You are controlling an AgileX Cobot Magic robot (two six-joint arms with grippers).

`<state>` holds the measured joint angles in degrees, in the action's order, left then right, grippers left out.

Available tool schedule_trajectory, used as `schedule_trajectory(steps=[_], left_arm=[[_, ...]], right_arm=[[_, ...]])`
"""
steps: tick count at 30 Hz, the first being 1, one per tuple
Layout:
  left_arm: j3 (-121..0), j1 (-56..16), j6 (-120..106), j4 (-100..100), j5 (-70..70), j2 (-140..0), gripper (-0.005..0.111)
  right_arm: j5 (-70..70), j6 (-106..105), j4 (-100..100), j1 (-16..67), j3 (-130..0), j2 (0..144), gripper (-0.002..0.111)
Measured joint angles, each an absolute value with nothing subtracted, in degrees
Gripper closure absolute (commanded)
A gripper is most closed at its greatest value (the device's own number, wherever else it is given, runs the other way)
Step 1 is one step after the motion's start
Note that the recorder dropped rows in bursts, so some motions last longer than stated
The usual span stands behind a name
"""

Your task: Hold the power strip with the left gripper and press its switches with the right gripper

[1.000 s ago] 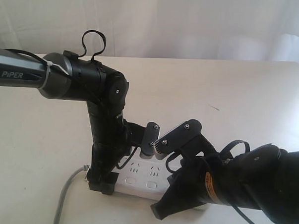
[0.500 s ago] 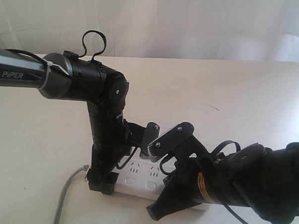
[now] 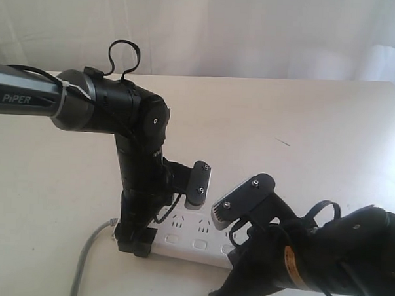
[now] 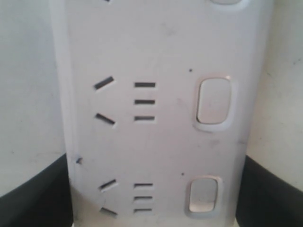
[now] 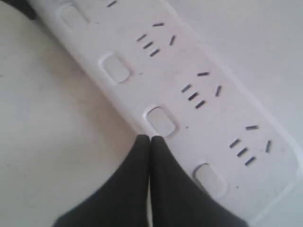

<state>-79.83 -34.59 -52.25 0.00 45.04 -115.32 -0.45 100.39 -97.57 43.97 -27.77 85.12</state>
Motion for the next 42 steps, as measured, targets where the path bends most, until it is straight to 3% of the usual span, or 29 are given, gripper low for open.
schedule_trajectory(steps=[6,22,42], left_arm=[[-79.8,-34.5,-49.8,0.0,45.2,-115.3,0.107],[-79.8,-33.5,-47.1,0.4,46.1,-115.3,0.107],[-79.8,-33.5,-45.9,0.6,46.2,-115.3,0.107]], right_arm=[[0.0,100.5,-97.6,44.0,-26.2,78.5,0.108],[11.3,102.4,-98.6,44.0,-24.4,79.1,0.108],[11.0,106.3,-99.5,44.0,-28.6,87.8,0.108]])
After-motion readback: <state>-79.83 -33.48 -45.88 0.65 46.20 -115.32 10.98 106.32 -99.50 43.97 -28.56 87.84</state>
